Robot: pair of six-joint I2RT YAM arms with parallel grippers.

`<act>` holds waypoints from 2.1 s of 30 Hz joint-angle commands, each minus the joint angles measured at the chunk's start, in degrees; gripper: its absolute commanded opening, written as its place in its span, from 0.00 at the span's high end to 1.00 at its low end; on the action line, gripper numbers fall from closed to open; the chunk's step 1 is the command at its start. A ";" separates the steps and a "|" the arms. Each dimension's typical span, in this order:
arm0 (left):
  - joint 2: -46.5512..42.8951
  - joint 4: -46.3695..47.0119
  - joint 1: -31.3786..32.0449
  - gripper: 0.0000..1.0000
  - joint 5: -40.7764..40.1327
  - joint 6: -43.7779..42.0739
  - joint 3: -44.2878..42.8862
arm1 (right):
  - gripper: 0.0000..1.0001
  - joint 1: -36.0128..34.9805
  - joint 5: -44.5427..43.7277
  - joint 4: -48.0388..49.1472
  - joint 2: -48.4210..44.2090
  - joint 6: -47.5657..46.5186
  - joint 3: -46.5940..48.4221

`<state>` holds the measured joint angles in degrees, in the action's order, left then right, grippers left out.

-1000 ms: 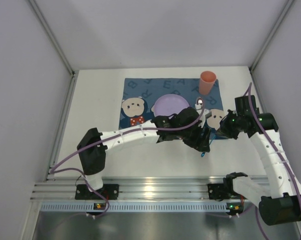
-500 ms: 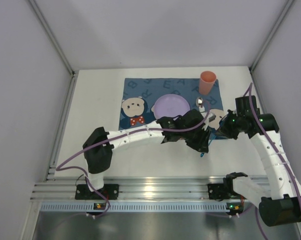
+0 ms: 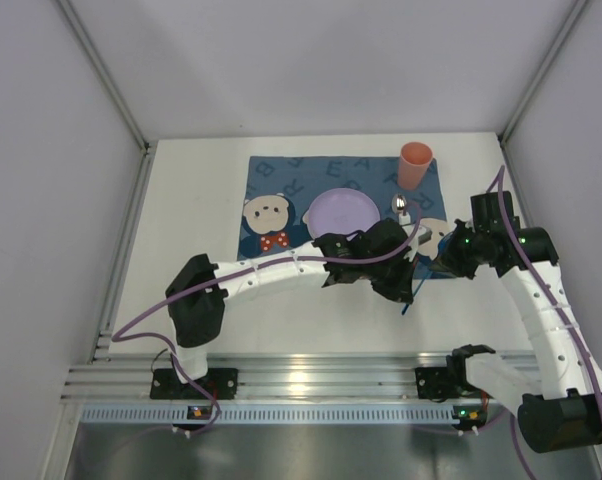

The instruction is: Set the dinner table for one person

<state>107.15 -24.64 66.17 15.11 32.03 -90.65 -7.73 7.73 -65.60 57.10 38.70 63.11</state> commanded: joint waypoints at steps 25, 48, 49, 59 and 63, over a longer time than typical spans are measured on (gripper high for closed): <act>-2.91 -2.34 -0.17 1.00 -4.92 -1.18 0.65 | 0.23 -0.27 2.81 1.18 -1.38 -1.25 8.60; -21.11 -3.31 -39.25 1.00 5.34 -6.72 21.73 | 0.00 1.05 -1.84 -5.76 -1.03 -6.44 17.75; -20.24 -1.04 -41.37 1.00 8.24 -6.81 22.44 | 0.00 1.05 -1.84 -5.76 -1.03 -6.35 17.23; -5.48 12.93 -58.25 1.00 33.92 -5.85 24.21 | 0.00 1.13 -1.84 -6.29 -0.85 -6.97 15.38; -0.65 12.79 -60.10 1.00 38.14 -6.27 21.06 | 0.00 1.31 -2.28 -6.55 -0.59 -7.41 14.94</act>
<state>104.71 -16.93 6.96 44.69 26.28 -66.81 -6.94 6.33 -71.79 56.88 32.51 78.04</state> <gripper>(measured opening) 0.019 0.996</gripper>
